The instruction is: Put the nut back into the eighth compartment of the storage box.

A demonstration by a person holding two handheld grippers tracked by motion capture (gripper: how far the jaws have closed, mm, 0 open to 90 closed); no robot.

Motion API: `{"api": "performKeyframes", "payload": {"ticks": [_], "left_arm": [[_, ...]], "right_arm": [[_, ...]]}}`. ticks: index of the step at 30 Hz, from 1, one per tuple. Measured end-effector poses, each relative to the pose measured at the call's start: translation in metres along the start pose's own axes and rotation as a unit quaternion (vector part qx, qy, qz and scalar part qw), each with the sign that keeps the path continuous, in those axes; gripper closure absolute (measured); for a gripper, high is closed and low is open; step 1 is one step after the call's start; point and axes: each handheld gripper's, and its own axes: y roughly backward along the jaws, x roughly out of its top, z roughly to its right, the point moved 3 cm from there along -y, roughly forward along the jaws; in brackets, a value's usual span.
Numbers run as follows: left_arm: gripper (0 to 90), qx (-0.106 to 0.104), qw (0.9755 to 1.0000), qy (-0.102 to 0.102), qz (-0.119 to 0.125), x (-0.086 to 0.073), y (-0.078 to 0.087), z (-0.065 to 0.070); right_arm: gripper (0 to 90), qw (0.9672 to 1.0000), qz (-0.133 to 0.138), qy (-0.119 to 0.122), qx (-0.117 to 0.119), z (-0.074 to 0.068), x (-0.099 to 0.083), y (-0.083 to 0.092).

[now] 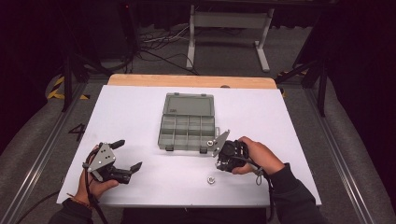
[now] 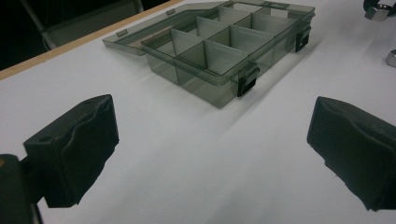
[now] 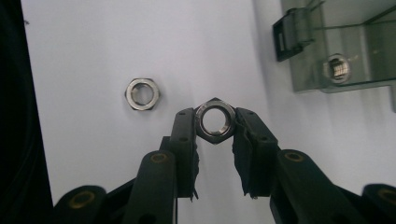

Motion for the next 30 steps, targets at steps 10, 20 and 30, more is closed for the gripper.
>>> {"api": "performKeyframes", "payload": {"ticks": [10,20,30], "left_arm": [[2.9,0.000,1.0000,-0.001,0.004,0.000,0.001,0.000],[2.9,0.000,1.0000,-0.002,0.010,0.001,0.002,0.000],[2.9,-0.001,0.9999,0.000,0.014,0.001,0.004,-0.001]], "right_arm": [[70.7,0.9996,0.011,-0.012,-0.022,0.030,0.017,0.018],[70.7,0.9993,0.007,-0.029,-0.023,0.052,0.032,0.018],[70.7,0.9986,-0.026,-0.039,-0.025,0.079,0.053,0.003]]}}
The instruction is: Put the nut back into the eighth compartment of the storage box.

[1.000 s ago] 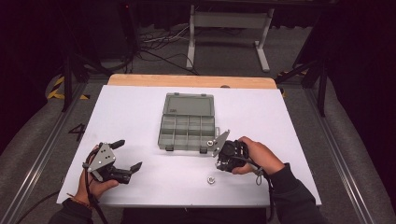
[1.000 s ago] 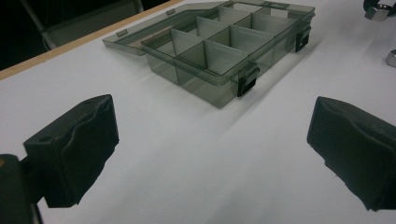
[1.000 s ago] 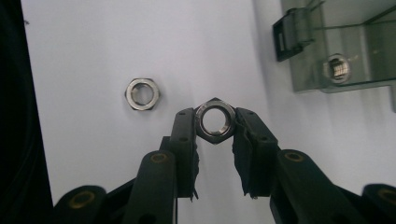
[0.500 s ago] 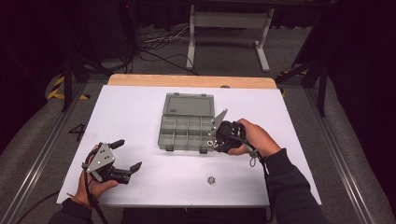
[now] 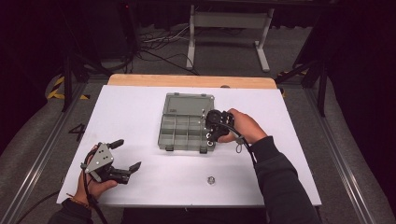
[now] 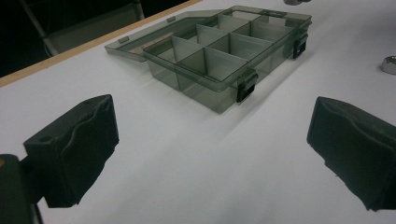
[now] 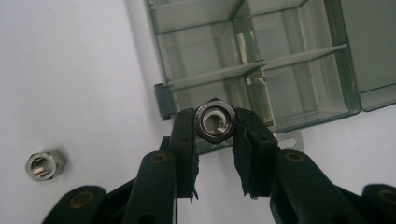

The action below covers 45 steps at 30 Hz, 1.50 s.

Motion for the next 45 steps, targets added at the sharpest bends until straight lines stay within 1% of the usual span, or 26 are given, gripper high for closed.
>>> {"api": "performKeyframes", "payload": {"ticks": [5,11,16,18,20,21,23,26,36,37,42,44,45], "left_arm": [[2.9,0.000,1.0000,0.000,0.003,0.000,0.001,0.000],[2.9,-0.001,1.0000,0.001,0.003,0.000,0.001,0.000],[2.9,-0.001,1.0000,0.000,0.001,0.000,0.001,0.000],[2.9,-0.001,1.0000,0.001,0.001,0.000,0.001,0.000],[2.9,-0.001,1.0000,0.002,0.000,-0.001,0.001,0.000],[2.9,-0.002,1.0000,0.002,0.000,-0.001,0.001,0.000],[2.9,0.000,1.0000,0.001,0.000,-0.001,0.001,0.000],[2.9,-0.001,1.0000,0.002,0.000,-0.001,0.001,0.000],[2.9,-0.002,1.0000,0.001,0.000,-0.001,0.001,0.000],[3.0,-0.003,1.0000,0.002,0.000,-0.001,0.001,0.000],[3.0,-0.001,1.0000,0.000,0.000,-0.001,0.001,-0.001],[3.0,-0.002,1.0000,0.002,-0.001,-0.001,0.001,0.000],[3.0,-0.002,1.0000,0.002,-0.001,-0.001,0.001,0.000]], "right_arm": [[70.7,0.9999,-0.010,-0.002,0.000,0.005,0.009,-0.007],[70.7,0.9998,-0.021,-0.002,0.000,0.008,0.014,-0.014],[70.7,0.9996,-0.028,-0.006,0.005,0.010,0.014,-0.019],[70.7,0.9995,-0.028,-0.010,0.007,0.010,0.014,-0.021],[70.7,0.9995,-0.027,-0.010,0.010,0.011,0.014,-0.022],[70.7,0.9996,-0.026,-0.012,0.007,0.012,0.014,-0.023],[70.6,0.9993,-0.032,-0.015,0.010,0.012,0.013,-0.025],[70.6,0.9992,-0.032,-0.020,0.013,0.012,0.013,-0.028],[70.6,0.9989,-0.040,-0.020,0.017,0.011,0.015,-0.036],[70.5,0.9987,-0.042,-0.020,0.020,0.011,0.015,-0.037],[70.6,0.9989,-0.037,-0.021,0.021,0.010,0.015,-0.038],[67.7,0.9986,-0.042,-0.022,0.024,0.009,0.015,-0.039],[67.7,0.9986,-0.042,-0.022,0.024,0.009,0.015,-0.039]]}}
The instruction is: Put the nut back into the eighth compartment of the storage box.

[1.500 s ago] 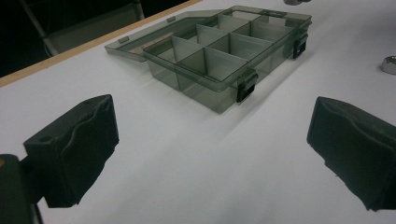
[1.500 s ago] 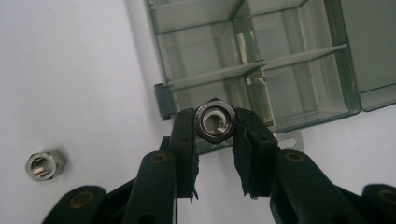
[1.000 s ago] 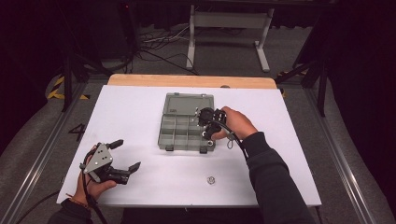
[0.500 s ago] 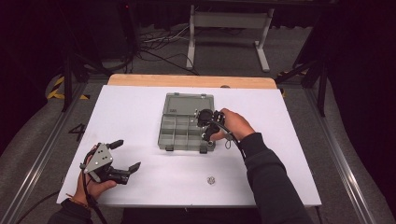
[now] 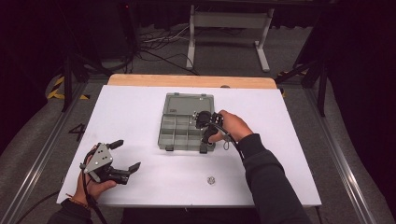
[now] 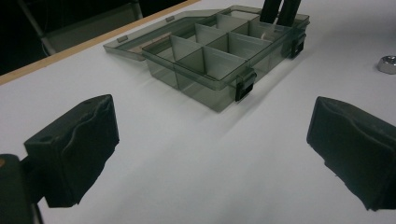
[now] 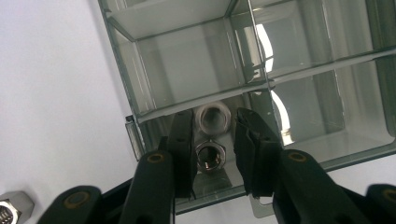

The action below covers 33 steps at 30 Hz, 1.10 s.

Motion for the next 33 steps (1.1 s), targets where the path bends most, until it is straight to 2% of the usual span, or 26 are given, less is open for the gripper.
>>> {"api": "performKeyframes", "payload": {"ticks": [4,7,11,13,14,15,18,21,24,30,33], "left_arm": [[3.0,0.000,1.0000,0.000,0.001,0.000,0.000,0.000],[3.0,-0.002,1.0000,0.000,-0.002,0.000,-0.001,0.000],[3.0,-0.003,1.0000,-0.002,-0.004,0.000,-0.001,0.001],[3.0,-0.001,1.0000,-0.002,-0.003,0.000,-0.001,0.001],[3.0,-0.001,1.0000,-0.002,-0.003,0.000,-0.001,0.001],[3.0,-0.001,1.0000,-0.001,-0.004,0.000,-0.001,0.001],[3.0,0.001,1.0000,-0.001,-0.004,0.000,-0.002,0.001],[3.0,0.000,1.0000,-0.001,-0.006,0.000,-0.002,0.001],[3.0,0.001,1.0000,-0.002,-0.007,0.000,-0.002,0.001],[3.0,0.001,1.0000,-0.004,-0.009,0.000,-0.002,0.001],[3.0,0.001,1.0000,-0.003,-0.008,-0.001,-0.002,0.001]], "right_arm": [[64.7,0.9998,0.018,-0.005,-0.010,0.000,-0.004,0.008],[62.3,0.9989,0.044,-0.006,-0.012,-0.005,-0.009,0.018],[60.9,0.9980,0.061,-0.003,-0.018,-0.012,-0.016,0.026],[57.5,0.9966,0.079,0.004,-0.021,-0.024,-0.027,0.032],[57.5,0.9966,0.079,0.004,-0.021,-0.024,-0.027,0.032],[54.0,0.9957,0.088,0.009,-0.030,-0.032,-0.033,0.035],[53.0,0.9944,0.098,0.017,-0.037,-0.045,-0.044,0.041],[51.2,0.9933,0.104,0.027,-0.042,-0.052,-0.050,0.044],[48.6,0.9909,0.120,0.037,-0.048,-0.067,-0.061,0.050],[45.7,0.9906,0.119,0.052,-0.044,-0.085,-0.073,0.050],[45.2,0.9915,0.109,0.061,-0.038,-0.092,-0.076,0.043]]}}
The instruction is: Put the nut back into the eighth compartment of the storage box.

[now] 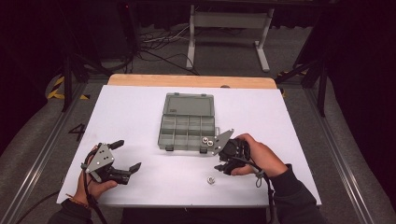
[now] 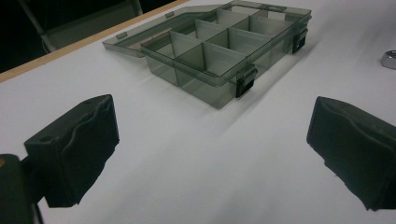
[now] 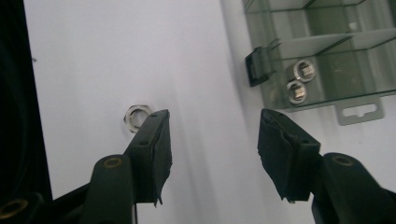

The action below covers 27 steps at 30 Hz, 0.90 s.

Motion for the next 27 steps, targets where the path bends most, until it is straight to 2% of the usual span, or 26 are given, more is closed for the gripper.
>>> {"api": "performKeyframes", "payload": {"ticks": [8,13,18,27], "left_arm": [[3.0,0.000,1.0000,-0.001,0.000,0.000,0.000,0.000],[3.0,-0.001,1.0000,-0.001,0.000,0.000,0.000,0.000],[3.0,0.000,1.0000,-0.001,0.000,0.000,0.001,0.000],[3.0,-0.002,1.0000,-0.003,0.000,0.000,0.001,0.000]], "right_arm": [[45.0,0.9993,-0.028,0.004,0.022,-0.011,-0.005,-0.016],[46.9,0.9986,-0.034,0.016,0.036,-0.017,-0.004,-0.022],[47.3,0.9968,-0.053,0.028,0.053,-0.023,-0.002,-0.033],[47.4,0.9952,-0.066,0.034,0.064,-0.029,0.001,-0.046]]}}
